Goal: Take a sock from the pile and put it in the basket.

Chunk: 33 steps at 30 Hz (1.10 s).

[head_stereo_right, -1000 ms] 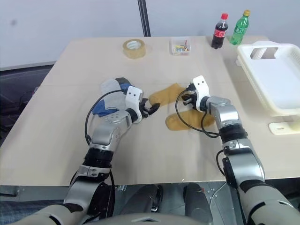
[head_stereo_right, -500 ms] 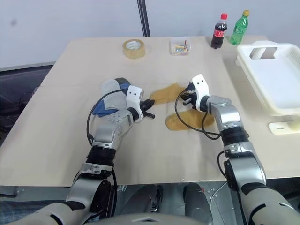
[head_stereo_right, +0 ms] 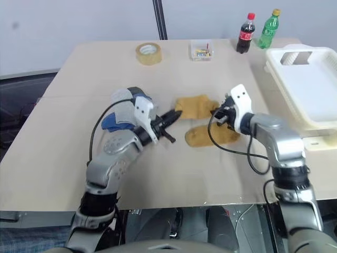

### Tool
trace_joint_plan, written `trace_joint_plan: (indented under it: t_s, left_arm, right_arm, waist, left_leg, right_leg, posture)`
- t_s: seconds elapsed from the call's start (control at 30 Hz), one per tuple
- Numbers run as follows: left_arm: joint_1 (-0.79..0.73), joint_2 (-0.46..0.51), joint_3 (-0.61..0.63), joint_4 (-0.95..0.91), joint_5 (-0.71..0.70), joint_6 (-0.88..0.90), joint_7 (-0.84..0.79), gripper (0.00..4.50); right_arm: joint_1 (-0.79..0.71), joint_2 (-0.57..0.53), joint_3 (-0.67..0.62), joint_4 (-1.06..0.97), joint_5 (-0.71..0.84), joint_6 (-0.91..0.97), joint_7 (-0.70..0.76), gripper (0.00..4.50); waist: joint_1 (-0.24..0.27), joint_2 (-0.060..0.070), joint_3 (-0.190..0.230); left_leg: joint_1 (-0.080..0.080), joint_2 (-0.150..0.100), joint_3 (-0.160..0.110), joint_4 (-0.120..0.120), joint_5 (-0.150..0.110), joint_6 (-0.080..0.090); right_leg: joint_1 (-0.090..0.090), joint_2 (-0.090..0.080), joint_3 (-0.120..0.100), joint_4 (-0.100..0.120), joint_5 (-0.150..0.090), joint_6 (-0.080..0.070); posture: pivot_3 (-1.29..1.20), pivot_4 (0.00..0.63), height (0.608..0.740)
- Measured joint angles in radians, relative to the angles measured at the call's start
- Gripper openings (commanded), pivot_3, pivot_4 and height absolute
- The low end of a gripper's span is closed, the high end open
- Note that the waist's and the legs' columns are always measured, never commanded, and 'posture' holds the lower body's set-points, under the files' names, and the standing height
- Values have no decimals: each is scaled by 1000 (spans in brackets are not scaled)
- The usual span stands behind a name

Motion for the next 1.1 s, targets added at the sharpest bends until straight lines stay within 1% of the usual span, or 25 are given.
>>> trace_joint_plan:
  t_s: [0.07,0.13,0.27,0.37,0.43,0.63,0.83,1.1]
  left_arm:
    - [56,21,-42,-33,-4,41,0,58]
    - [78,25,-78,-34,1,44,3,58]
    - [85,16,-93,-32,12,33,24,58]
    - [92,6,-116,-7,28,7,41,58]
    - [95,-4,-132,28,42,-13,45,58]
    - [82,-32,-161,126,73,-79,48,58]
    - [66,-86,-167,184,85,-101,63,58]
    - [46,-88,-194,220,113,-120,61,58]
  right_arm:
    - [37,-29,-32,-65,22,83,-21,0]
    - [61,-39,-71,-126,54,151,-42,0]
    - [106,-78,-84,-194,82,193,-56,0]
    - [127,-98,-91,-210,98,211,-69,0]
    - [135,-108,-92,-217,107,224,-74,0]
    - [149,-137,-93,-218,112,213,-95,0]
    - [149,-147,-88,-158,103,162,-103,0]
    - [159,-184,-74,-140,104,156,-102,0]
  waist:
    - [1,0,0]
    - [9,0,0]
    - [22,0,0]
    - [24,0,0]
    - [27,0,0]
    - [36,0,0]
    - [43,0,0]
    - [43,0,0]
  left_leg:
    - [0,0,1,0,0,0]
    - [2,1,1,0,0,0]
    - [12,1,1,-2,-1,2]
    - [12,1,1,-1,-2,3]
    - [12,1,1,-1,0,0]
    - [12,2,1,-1,0,0]
    - [12,2,1,-1,0,0]
    - [12,2,1,-1,0,0]
  right_leg:
    - [0,0,1,0,1,-1]
    - [2,1,0,1,2,-2]
    - [12,1,-1,-2,2,-3]
    - [13,1,-1,-2,2,-3]
    - [13,1,-1,-2,2,-3]
    - [13,1,-1,-2,2,-3]
    - [13,1,-1,-3,2,-3]
    - [13,1,-1,-3,2,-3]
  posture:
    - [0,150,739]
    - [0,150,739]
    - [0,150,739]
    - [0,150,739]
    - [0,150,739]
    - [0,150,739]
    - [0,150,739]
    - [0,150,739]
